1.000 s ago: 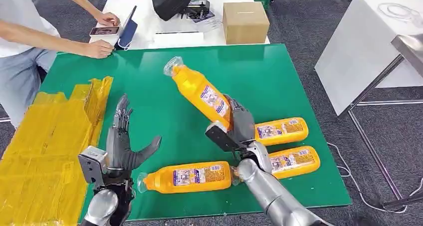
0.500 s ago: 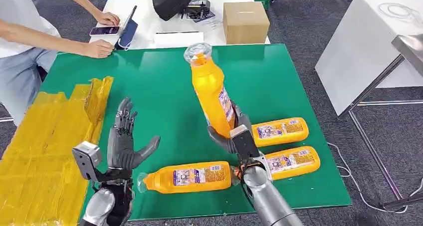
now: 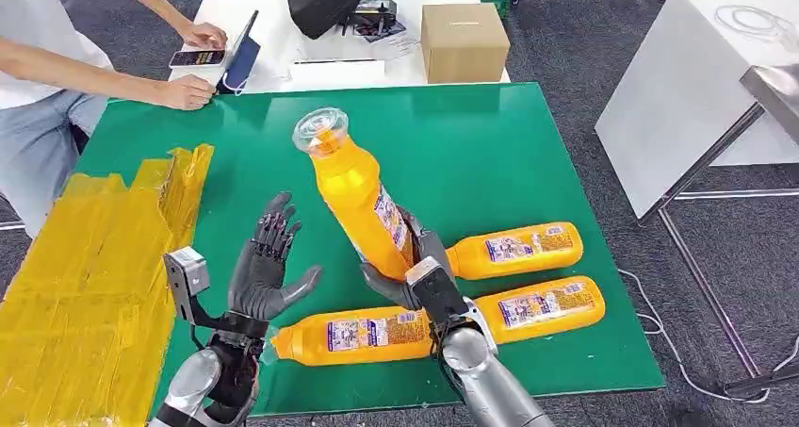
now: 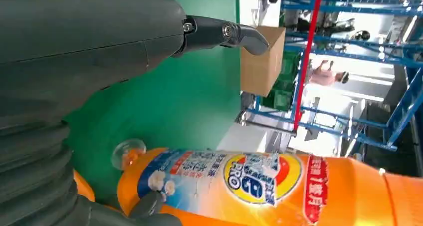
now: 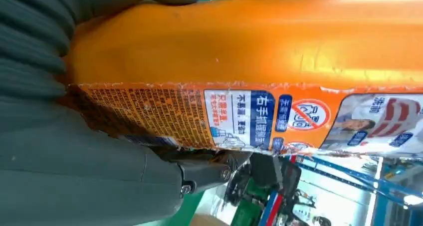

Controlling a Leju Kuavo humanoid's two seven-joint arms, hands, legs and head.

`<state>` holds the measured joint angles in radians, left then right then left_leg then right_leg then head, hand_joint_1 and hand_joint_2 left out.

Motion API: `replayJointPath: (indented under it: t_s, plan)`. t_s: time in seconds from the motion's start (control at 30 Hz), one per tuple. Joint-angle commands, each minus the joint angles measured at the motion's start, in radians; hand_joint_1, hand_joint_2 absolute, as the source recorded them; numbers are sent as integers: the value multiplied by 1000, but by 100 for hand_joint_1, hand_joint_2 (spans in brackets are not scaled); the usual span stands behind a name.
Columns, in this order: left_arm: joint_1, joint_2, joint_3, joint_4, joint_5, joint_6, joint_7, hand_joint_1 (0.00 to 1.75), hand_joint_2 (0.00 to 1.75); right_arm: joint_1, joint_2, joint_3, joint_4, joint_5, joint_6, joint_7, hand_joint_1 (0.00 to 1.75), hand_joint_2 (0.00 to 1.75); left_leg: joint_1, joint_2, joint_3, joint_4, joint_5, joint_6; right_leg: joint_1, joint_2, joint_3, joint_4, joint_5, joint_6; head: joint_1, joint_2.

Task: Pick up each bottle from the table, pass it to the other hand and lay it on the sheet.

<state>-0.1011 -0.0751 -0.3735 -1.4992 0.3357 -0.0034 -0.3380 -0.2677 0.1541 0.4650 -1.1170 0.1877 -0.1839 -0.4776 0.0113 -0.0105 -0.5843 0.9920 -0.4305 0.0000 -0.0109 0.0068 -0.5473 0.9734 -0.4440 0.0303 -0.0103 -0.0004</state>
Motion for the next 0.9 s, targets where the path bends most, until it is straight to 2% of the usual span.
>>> replayJointPath:
  t_s: [0.03,0.2,0.9]
  plan:
    - [-39,41,-71,44,8,-57,-1,0,175,-74,-6,31,125,-16,21,7,175,175,0,2,6,-1,-2,1,1,0,6,-2,-1,-1,0,0]
    - [-39,43,-80,36,3,-61,-3,0,175,-86,-5,34,151,-16,29,13,175,175,0,1,2,-1,0,0,0,0,2,-1,0,0,0,0]
    - [-39,43,-80,36,3,-61,-3,0,175,-86,-5,34,151,-16,29,13,175,175,0,1,4,0,-1,0,0,0,4,-1,-1,-1,0,0]
